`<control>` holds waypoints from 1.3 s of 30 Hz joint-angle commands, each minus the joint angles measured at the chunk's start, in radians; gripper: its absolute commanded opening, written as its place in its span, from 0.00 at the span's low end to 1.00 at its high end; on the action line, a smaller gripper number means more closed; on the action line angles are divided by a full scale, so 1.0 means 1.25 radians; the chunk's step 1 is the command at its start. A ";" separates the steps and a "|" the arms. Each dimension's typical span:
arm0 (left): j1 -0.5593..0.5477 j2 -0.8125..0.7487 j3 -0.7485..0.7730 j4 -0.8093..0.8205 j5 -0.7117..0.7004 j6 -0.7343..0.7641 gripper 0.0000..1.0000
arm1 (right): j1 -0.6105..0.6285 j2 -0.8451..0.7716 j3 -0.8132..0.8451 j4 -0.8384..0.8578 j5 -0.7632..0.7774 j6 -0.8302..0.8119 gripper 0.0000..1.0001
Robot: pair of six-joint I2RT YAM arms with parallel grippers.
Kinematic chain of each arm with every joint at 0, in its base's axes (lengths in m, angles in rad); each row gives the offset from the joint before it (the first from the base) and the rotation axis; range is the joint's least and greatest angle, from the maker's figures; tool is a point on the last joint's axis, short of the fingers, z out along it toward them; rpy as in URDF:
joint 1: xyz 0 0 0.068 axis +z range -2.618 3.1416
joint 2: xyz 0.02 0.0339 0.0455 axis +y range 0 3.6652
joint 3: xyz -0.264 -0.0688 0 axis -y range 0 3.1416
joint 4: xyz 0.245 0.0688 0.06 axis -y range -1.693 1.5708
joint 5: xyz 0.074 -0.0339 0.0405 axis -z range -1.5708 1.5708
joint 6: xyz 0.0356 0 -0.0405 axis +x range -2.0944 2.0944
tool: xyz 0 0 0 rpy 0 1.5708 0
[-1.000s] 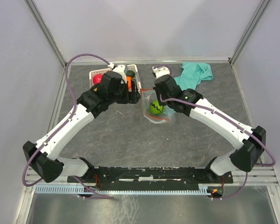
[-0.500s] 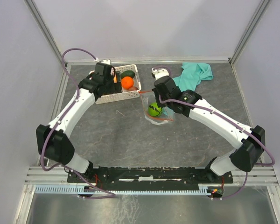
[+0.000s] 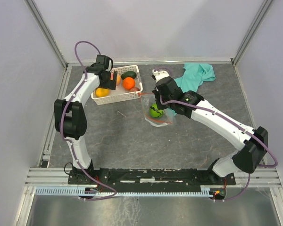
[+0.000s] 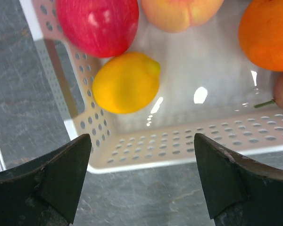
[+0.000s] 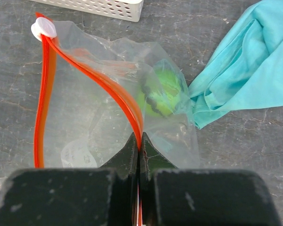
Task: Place the food in the zip-top bag and seal the zipper
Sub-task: Pick up the fake fruit from the bin.
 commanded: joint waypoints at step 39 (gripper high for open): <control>0.052 0.154 0.153 -0.025 0.239 0.076 0.49 | -0.002 0.032 0.036 0.027 -0.052 0.007 0.02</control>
